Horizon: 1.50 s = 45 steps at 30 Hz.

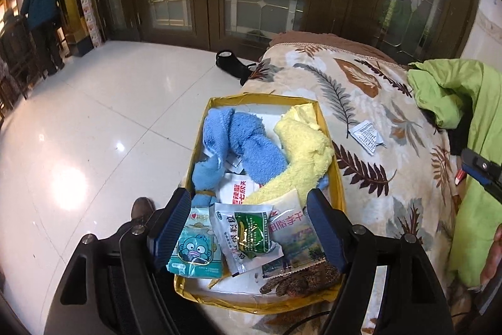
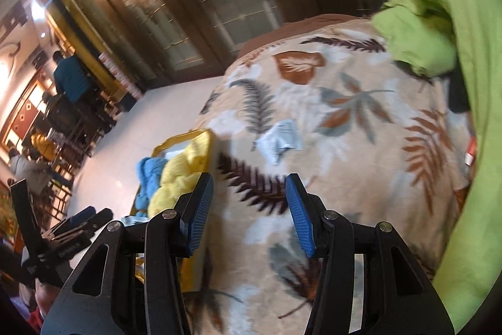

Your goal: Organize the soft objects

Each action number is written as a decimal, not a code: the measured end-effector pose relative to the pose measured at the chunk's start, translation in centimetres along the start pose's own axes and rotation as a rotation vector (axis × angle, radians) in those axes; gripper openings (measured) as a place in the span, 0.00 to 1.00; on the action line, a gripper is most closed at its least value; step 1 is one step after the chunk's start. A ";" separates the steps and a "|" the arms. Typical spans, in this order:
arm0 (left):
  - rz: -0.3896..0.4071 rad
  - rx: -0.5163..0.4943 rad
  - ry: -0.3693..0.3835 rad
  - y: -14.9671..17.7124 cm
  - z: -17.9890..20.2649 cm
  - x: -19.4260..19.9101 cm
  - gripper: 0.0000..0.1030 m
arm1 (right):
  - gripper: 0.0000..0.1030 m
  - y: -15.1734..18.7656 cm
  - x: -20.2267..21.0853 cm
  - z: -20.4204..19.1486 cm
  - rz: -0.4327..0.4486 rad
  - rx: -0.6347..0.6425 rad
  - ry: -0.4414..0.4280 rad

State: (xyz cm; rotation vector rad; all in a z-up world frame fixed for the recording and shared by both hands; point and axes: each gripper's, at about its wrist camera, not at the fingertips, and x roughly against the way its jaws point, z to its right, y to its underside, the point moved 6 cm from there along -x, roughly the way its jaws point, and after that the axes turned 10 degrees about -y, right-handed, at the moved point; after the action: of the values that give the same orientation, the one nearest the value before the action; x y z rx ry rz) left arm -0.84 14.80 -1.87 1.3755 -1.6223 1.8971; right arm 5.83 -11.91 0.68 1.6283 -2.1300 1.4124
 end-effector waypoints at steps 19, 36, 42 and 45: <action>-0.076 -0.041 -0.029 1.1 1.7 -2.6 0.74 | 0.47 2.3 -0.3 2.9 -0.043 -0.041 -0.009; -0.047 -0.047 -0.089 1.8 1.1 -3.2 0.74 | 0.47 6.1 -8.7 -10.2 -0.186 0.290 -0.006; -0.052 -0.028 -0.108 1.7 -0.1 -3.7 0.74 | 0.47 6.7 -10.5 -12.2 -0.209 0.337 0.027; -0.046 -0.016 -0.118 1.6 -0.7 -3.8 0.75 | 0.47 6.9 -10.9 -12.6 -0.218 0.342 0.031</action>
State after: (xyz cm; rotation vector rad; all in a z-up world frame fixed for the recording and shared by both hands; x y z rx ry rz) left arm -0.45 16.18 -5.81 1.5308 -1.6406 1.8036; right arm -0.50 4.65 -2.66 1.8674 -1.6999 1.7855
